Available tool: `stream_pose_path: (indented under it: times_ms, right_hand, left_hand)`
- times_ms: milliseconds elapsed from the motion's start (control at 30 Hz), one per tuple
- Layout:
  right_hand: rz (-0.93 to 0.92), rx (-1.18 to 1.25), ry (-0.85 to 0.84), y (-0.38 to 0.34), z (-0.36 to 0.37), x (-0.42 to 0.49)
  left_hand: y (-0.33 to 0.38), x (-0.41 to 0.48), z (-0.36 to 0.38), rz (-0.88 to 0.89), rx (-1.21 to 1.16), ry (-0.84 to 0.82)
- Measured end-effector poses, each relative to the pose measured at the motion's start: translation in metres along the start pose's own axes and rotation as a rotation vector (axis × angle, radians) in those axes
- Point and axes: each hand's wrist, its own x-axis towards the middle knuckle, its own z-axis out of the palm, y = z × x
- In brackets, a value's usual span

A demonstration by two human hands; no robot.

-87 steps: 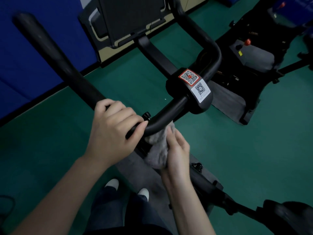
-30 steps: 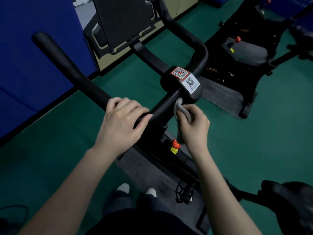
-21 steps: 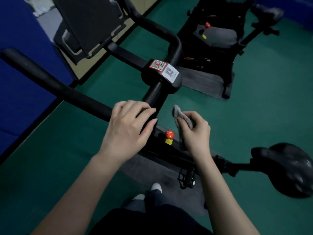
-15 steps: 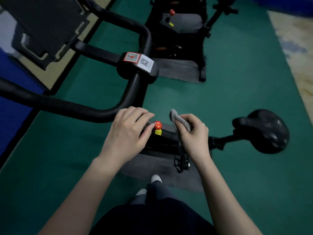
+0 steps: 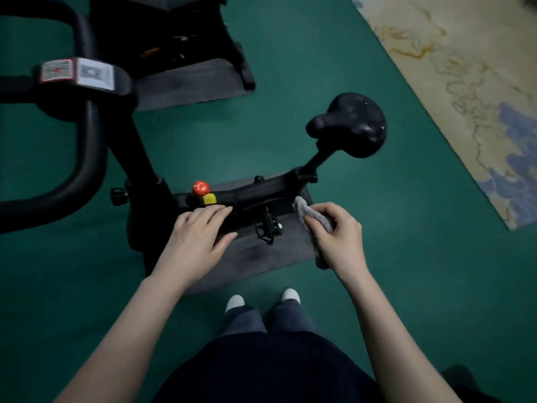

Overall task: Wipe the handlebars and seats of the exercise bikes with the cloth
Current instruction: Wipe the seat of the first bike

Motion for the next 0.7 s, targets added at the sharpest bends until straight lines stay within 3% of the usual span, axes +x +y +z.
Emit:
stream_pose_path:
  times_ms: [267, 700]
  right_hand:
    - [0.114, 0.032, 0.11, 0.058, -0.067, -0.012]
    - [0.211, 0.041, 0.141, 0.196, -0.233, -0.007]
  left_hand:
    - [0.06, 0.032, 0.027, 0.069, 0.048, -0.087]
    - [0.263, 0.103, 0.105, 0.137, 0.071, -0.097]
